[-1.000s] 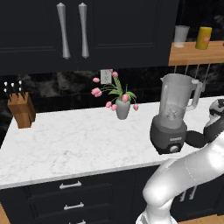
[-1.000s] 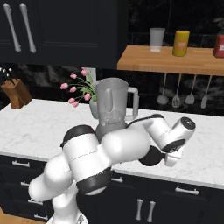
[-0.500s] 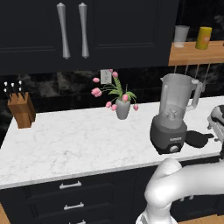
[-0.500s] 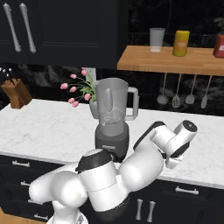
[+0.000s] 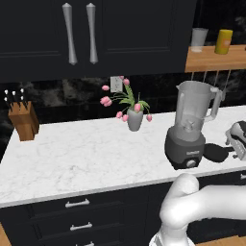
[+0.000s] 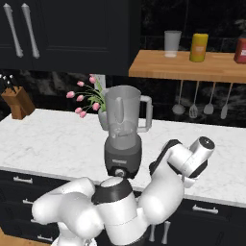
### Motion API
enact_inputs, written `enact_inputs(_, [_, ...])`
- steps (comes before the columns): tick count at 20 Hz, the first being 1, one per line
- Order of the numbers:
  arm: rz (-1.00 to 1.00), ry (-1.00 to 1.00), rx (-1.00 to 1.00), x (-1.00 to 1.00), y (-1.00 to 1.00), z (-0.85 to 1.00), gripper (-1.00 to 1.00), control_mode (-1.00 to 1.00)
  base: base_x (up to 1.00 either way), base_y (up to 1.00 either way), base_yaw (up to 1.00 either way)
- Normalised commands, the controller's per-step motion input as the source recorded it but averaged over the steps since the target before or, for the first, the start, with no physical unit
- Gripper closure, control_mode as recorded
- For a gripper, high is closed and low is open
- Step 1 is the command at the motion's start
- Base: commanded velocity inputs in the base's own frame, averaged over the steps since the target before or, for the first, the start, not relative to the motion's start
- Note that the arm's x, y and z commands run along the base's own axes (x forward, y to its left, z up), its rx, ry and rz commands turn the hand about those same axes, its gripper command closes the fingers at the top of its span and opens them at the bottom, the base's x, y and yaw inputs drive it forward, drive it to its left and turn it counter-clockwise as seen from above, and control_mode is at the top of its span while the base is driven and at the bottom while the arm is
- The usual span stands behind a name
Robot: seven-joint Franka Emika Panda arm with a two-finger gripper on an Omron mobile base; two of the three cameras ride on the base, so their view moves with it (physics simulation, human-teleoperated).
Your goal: Close the lid blender by securely placing the lid on top.
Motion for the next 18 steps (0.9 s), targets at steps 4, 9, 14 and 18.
enact_inputs(4, [0.00,0.00,0.00,0.34,0.02,-0.28,-1.00,-1.00,0.00,0.00,0.00])
enact_inputs(9, [0.00,0.00,0.00,0.18,0.00,-0.27,-1.00,-1.00,0.00,0.00,0.00])
enact_inputs(14, [0.01,0.04,0.00,0.00,0.01,-0.32,1.00,-1.00,0.00,0.00,0.00])
enact_inputs(18, [0.03,0.15,0.00,0.00,0.04,-0.23,1.00,-1.00,0.00,0.00,0.00])
